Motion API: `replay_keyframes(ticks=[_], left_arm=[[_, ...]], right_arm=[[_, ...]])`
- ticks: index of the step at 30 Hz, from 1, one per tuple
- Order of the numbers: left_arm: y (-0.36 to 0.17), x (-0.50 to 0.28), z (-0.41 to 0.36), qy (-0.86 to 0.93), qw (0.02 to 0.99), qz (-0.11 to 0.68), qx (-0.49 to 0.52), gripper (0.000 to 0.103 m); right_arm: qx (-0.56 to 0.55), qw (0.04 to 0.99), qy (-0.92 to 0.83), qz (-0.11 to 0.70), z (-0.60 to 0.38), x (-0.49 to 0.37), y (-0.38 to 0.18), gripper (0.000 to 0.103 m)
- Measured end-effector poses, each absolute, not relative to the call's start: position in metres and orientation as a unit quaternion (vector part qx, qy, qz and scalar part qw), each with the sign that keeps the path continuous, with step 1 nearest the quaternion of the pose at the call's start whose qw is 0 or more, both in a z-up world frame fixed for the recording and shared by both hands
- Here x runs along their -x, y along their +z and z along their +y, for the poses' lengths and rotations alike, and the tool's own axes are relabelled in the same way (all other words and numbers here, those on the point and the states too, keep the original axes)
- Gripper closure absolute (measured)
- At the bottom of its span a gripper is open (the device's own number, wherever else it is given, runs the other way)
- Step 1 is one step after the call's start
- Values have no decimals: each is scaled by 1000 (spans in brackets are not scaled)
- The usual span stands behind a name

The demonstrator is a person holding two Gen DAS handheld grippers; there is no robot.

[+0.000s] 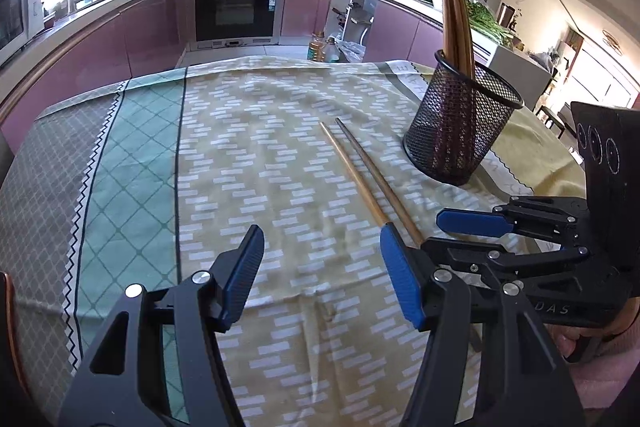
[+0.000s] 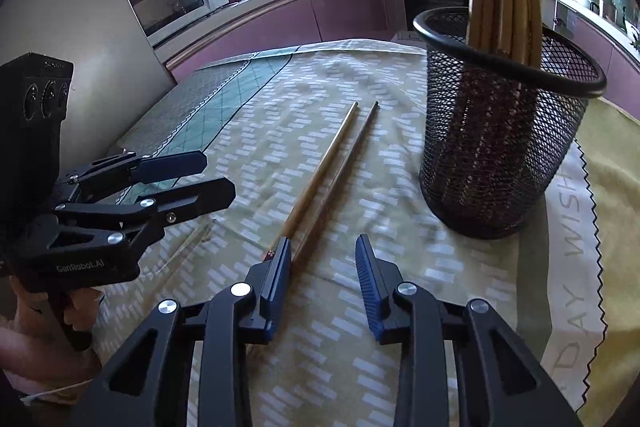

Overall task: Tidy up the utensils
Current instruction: 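Move the open right gripper over the last two chopsticks on the cloth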

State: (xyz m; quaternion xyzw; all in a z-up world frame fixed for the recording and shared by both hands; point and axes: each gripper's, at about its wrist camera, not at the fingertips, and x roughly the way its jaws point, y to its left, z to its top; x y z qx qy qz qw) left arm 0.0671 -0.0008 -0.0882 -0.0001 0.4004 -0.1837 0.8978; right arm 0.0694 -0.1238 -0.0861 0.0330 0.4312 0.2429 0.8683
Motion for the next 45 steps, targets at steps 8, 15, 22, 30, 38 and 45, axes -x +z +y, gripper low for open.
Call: replay_keyframes(ticks=[8, 15, 22, 30, 38, 45], left_arm=[[-95, -76, -20, -205, 886, 416, -16, 50], [-103, -85, -37, -214, 876, 431, -28, 56], [-108, -91, -44, -209, 876, 434, -38, 66], [-109, -87, -39, -209, 874, 437, -31, 79], [-108, -99, -37, -205, 873, 443, -28, 78], [-108, -114, -42, -201, 872, 446, -33, 79]], right_arm=[[-43, 869, 238, 433, -134, -68, -87, 76], [-47, 868, 237, 433, -139, -69, -88, 76], [-47, 869, 236, 433, -140, -71, -88, 76], [-33, 873, 228, 431, -129, -84, -88, 76], [-21, 877, 215, 430, -117, -106, -86, 76], [-26, 878, 209, 430, -114, -115, -88, 82]])
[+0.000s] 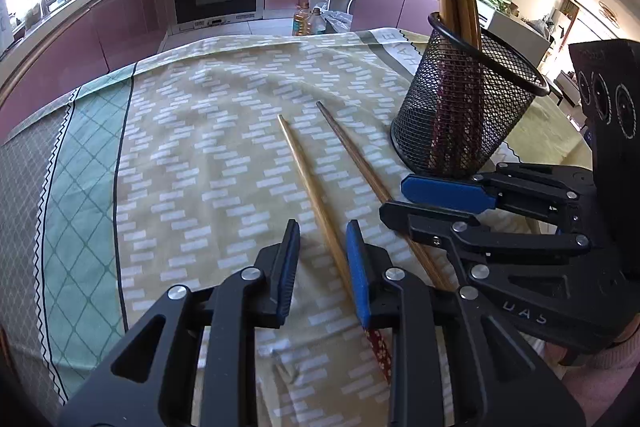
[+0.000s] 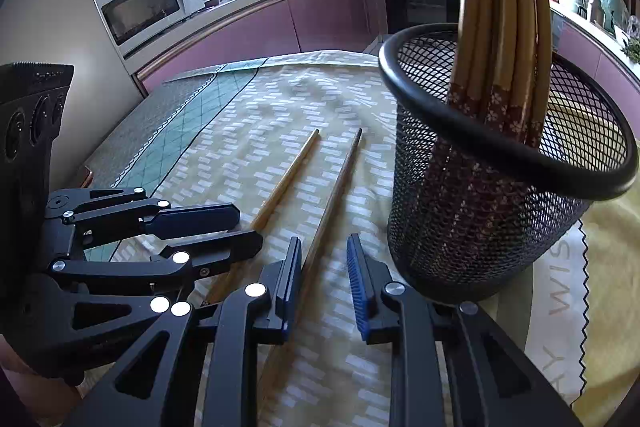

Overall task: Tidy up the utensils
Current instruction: 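Close the right gripper on a remaining chopstick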

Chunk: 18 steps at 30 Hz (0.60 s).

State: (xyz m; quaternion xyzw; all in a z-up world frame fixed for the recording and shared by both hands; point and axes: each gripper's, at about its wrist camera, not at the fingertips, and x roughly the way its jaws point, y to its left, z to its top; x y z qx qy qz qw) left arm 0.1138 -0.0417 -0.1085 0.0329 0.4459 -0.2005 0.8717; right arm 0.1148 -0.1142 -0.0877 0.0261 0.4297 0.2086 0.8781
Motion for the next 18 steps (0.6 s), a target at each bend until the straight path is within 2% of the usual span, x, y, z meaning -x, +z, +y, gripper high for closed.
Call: replay_keyframes(ticks=[9, 16, 18], left_arm=[[-108, -114, -45, -199, 873, 444, -34, 80], [-109, -115, -46, -195, 875, 441, -38, 81], [-110, -114, -45, -193, 876, 441, -34, 83]], right_arm=[[-37, 878, 211, 429, -124, -114, -90, 84], [-55, 873, 222, 431, -130, -114, -91, 95], [-68, 871, 224, 432, -133, -114, -93, 95]])
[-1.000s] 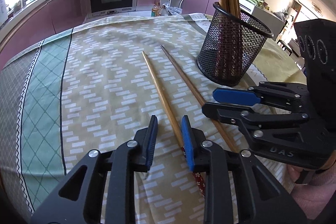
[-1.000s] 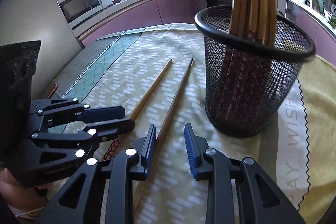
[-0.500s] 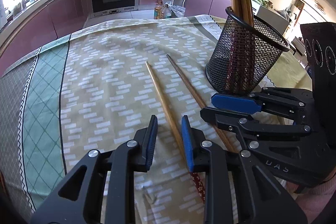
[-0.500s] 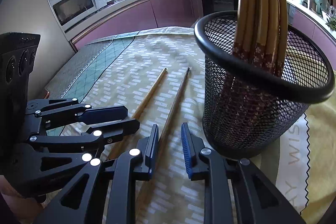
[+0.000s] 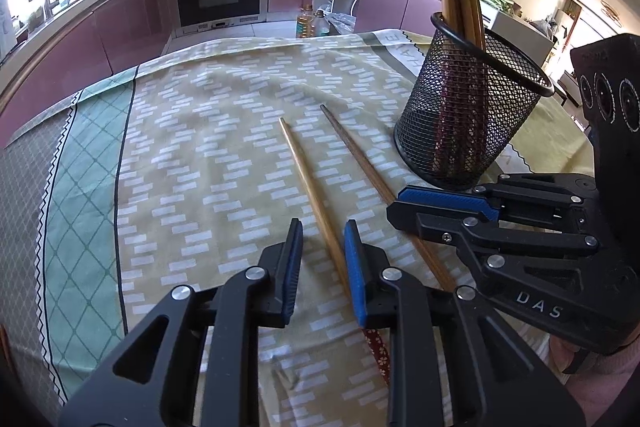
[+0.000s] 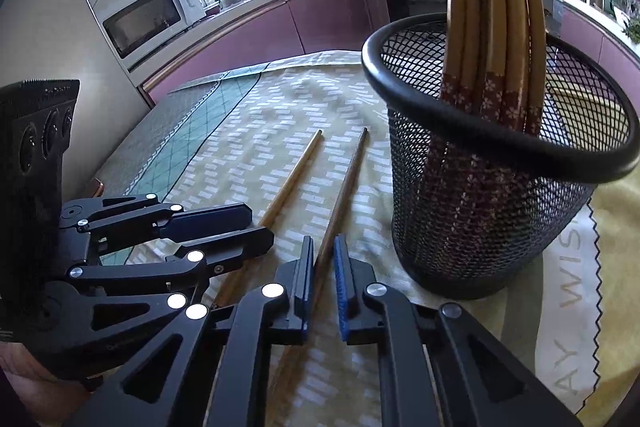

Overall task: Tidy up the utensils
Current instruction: 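Close the right gripper on a remaining chopstick, then lift the chopstick upright with the right gripper while the left gripper grasps and lifts the other chopstick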

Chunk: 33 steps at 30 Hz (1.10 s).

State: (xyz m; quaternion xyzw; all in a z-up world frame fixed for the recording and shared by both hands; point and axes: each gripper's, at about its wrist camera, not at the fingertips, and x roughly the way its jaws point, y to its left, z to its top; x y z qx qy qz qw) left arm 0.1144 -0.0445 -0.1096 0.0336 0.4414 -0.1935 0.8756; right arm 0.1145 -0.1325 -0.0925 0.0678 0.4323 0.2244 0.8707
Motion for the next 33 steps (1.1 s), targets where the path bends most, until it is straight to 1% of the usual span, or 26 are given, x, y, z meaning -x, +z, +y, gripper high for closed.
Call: replay_keyframes(ticks=[3, 13, 20, 23, 26, 31, 33], left_arm=[[-110, -112, -41, -195, 875, 443, -25, 90], [-111, -106, -33, -196, 873, 447, -2, 95], [-110, -98, -37, -202, 871, 449, -14, 95], [-110, -99, -41, -204, 868, 451, -26, 94], [-110, -101, -45, -206, 867, 451, -39, 92], [-109, -106, -52, -207, 867, 449, -59, 91], [-109, -109, -54, -205, 868, 448, -63, 93]], right_arm=[[-82, 868, 226, 435, -135, -114, -93, 95], [-104, 868, 236, 425, -146, -106, -86, 98], [-84, 861, 252, 434, -140, -101, -86, 97], [-70, 859, 250, 441, -135, -103, -88, 93], [-60, 860, 249, 440, -132, -102, -89, 92], [-49, 863, 247, 438, -124, -106, -89, 93], [-46, 864, 244, 438, -123, -107, -89, 96]])
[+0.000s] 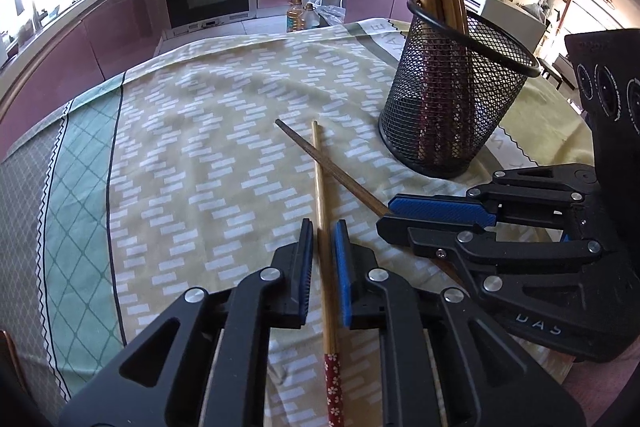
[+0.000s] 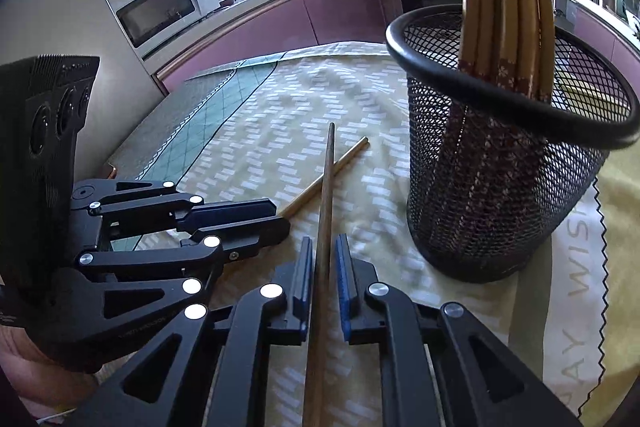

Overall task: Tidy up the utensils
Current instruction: 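Lift the chopstick upright with the right gripper while the left gripper grasps and lifts the other chopstick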

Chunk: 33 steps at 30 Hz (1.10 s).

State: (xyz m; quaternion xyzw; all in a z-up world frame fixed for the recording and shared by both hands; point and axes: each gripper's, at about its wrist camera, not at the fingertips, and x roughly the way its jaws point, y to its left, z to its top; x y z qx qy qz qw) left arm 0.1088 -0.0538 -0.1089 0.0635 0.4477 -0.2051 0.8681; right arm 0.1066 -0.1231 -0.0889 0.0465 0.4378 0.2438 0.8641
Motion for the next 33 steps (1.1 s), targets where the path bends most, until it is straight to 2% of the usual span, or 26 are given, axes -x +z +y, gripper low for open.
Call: replay_keyframes(ticks=[12, 33], left_arm=[[-102, -107, -47, -206, 875, 437, -37, 95], [-57, -78, -14, -240, 890, 386, 40, 95]], right_arm=[[-61, 875, 254, 408, -136, -98, -74, 97], [-71, 889, 269, 363, -152, -72, -43, 97]])
